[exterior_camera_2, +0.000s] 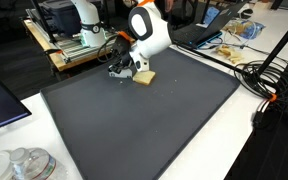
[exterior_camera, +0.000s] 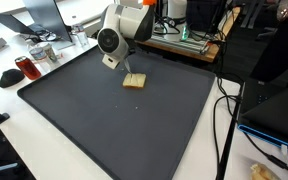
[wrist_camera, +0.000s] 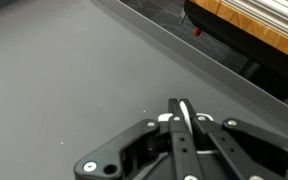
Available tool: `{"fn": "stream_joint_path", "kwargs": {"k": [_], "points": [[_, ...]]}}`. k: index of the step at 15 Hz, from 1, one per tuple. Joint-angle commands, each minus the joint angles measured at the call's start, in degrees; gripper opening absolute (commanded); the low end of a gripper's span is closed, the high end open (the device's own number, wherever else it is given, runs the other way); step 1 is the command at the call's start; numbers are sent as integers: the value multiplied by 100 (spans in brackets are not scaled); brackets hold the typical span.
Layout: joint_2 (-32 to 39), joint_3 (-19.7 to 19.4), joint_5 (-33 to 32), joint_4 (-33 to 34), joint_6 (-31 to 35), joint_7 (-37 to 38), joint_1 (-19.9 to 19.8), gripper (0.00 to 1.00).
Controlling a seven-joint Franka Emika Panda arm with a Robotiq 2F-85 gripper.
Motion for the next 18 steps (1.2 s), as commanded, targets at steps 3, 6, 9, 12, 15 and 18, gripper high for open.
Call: {"fn": "stream_joint_path", "kwargs": {"k": [3, 6, 9, 12, 15, 18], "points": [[-293, -99, -79, -443, 279, 146, -96, 1], [-478, -52, 166, -480, 404, 146, -181, 1], [-639, -19, 305, -428, 514, 220, -167, 1], [-838, 26, 391, -383, 372, 197, -76, 1], [-1103, 84, 410, -389, 282, 153, 3, 1], [-1402, 246, 807, -436, 583, 30, -21, 1]]}}
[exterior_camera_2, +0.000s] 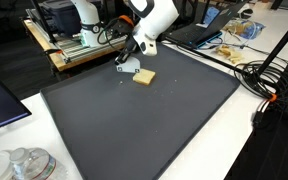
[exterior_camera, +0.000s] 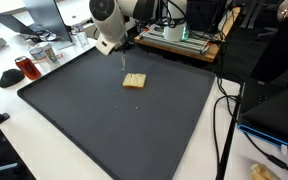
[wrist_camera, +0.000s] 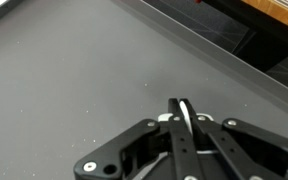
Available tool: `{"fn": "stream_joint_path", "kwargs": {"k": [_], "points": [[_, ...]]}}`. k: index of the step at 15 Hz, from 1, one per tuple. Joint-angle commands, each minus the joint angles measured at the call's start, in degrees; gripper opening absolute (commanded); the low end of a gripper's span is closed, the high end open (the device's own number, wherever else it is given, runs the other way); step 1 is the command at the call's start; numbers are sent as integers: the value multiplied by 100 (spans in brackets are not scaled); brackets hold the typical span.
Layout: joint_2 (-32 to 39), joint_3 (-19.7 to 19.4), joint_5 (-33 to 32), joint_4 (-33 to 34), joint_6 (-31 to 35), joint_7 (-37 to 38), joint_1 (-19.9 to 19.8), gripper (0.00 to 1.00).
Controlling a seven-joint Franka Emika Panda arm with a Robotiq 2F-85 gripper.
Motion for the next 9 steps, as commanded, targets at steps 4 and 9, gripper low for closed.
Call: {"fn": "stream_joint_path", "kwargs": {"k": [4, 9], "points": [[-705, 332, 1054, -245, 723, -266, 4, 1], [-825, 451, 1645, -458, 1688, -390, 16, 1]]}}
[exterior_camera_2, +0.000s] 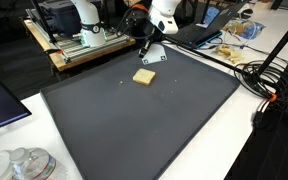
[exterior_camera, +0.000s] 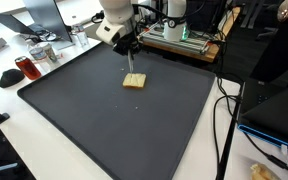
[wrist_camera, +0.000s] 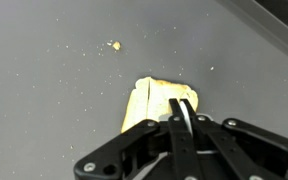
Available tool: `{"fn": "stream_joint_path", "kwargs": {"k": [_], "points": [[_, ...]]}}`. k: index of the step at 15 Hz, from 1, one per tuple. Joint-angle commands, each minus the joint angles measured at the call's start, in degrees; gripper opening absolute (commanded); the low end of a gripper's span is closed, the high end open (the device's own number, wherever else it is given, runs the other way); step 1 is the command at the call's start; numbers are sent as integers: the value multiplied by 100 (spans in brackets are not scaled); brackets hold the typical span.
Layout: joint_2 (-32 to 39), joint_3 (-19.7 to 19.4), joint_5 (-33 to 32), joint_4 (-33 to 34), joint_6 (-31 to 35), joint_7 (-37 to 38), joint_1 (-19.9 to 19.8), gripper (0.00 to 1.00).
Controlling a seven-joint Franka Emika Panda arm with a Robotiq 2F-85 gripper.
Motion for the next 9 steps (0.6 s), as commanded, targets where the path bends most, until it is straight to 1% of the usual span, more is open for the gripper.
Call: {"fn": "stream_joint_path", "kwargs": {"k": [1, 2, 3, 6, 9], "points": [[-229, 15, 463, -433, 811, -195, -23, 1], [-263, 10, 571, -543, 1050, -209, -42, 1], [-335, 39, 858, -715, 1367, -347, -127, 1], [-478, 39, 1190, -1115, 2152, -492, -176, 1], [-545, 82, 1566, -1407, 2772, -721, -245, 1]]}}
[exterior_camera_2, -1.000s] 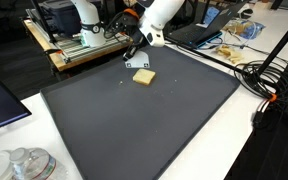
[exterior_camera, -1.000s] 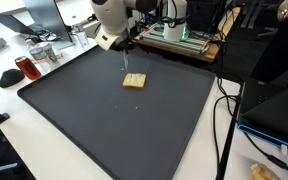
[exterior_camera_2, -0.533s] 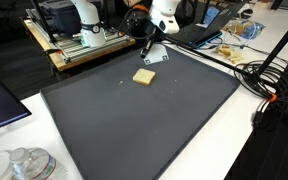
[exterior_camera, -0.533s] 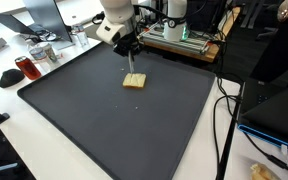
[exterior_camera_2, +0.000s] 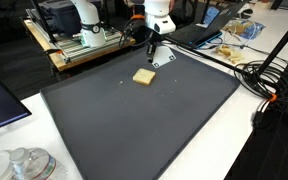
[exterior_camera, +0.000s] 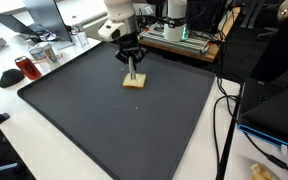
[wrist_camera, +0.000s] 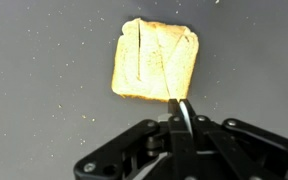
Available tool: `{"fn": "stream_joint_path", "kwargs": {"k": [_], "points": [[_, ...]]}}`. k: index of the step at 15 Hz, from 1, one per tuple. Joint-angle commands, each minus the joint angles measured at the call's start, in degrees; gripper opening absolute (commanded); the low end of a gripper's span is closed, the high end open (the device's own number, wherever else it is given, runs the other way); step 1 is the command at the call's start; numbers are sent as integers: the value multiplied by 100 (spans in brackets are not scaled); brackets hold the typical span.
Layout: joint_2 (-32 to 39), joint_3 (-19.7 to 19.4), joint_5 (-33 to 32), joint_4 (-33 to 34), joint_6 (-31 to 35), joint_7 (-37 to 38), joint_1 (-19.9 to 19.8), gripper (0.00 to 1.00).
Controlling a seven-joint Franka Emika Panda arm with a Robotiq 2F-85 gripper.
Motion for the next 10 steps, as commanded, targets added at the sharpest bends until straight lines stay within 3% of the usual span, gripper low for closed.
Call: {"fn": "stream_joint_path", "kwargs": {"k": [1, 10], "points": [[-327, 72, 519, -551, 700, -362, -113, 1], [-328, 1, 342, -872, 1363, -24, 38, 1]]}}
